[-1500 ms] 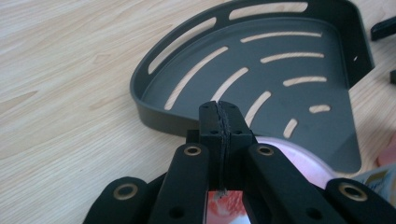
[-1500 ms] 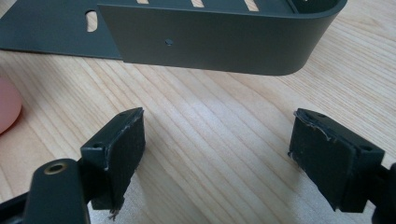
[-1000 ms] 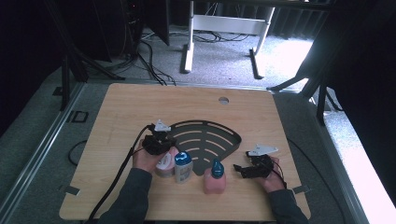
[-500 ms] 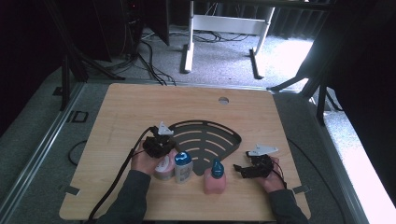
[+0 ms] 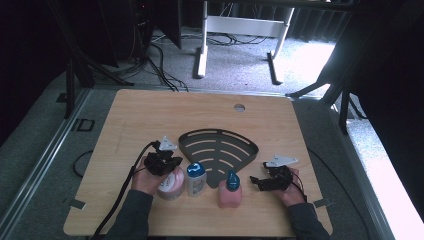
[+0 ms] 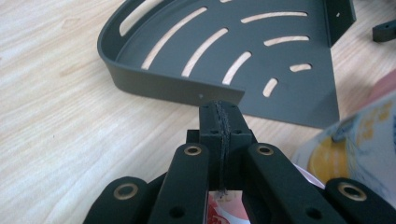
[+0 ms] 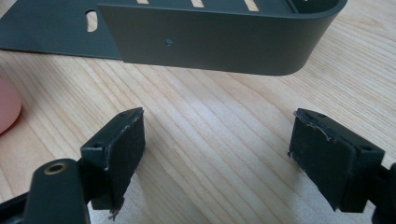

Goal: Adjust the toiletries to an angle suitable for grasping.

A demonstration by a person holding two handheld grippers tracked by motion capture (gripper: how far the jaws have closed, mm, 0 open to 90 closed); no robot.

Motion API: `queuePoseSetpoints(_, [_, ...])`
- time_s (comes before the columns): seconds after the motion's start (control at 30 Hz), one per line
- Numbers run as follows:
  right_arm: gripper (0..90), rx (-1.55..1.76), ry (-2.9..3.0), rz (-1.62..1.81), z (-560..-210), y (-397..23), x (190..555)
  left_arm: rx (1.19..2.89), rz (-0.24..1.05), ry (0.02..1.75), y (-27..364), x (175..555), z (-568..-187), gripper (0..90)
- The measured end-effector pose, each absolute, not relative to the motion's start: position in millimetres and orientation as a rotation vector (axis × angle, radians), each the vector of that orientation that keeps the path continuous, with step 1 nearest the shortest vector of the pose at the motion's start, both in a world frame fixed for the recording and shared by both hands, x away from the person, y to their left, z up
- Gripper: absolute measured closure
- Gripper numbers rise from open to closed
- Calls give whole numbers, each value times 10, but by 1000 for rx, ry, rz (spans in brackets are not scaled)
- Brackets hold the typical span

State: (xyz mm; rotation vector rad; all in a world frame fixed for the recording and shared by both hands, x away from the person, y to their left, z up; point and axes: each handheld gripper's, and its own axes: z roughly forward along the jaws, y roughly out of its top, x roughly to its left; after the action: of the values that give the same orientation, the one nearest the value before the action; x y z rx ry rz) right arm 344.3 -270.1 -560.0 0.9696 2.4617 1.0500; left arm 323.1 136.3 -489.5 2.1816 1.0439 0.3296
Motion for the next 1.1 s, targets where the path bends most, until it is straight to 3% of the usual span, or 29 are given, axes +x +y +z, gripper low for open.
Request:
queuePoseSetpoints(0.4, [180, 968, 2461, 1051, -5601, -2702, 3443, 2193, 298, 1045, 1429, 3062, -4907, 894])
queuePoseSetpoints(1.1, [180, 967, 2461, 1051, -5601, -2702, 3444, 2201, 276, 888, 1414, 2714, -4752, 758])
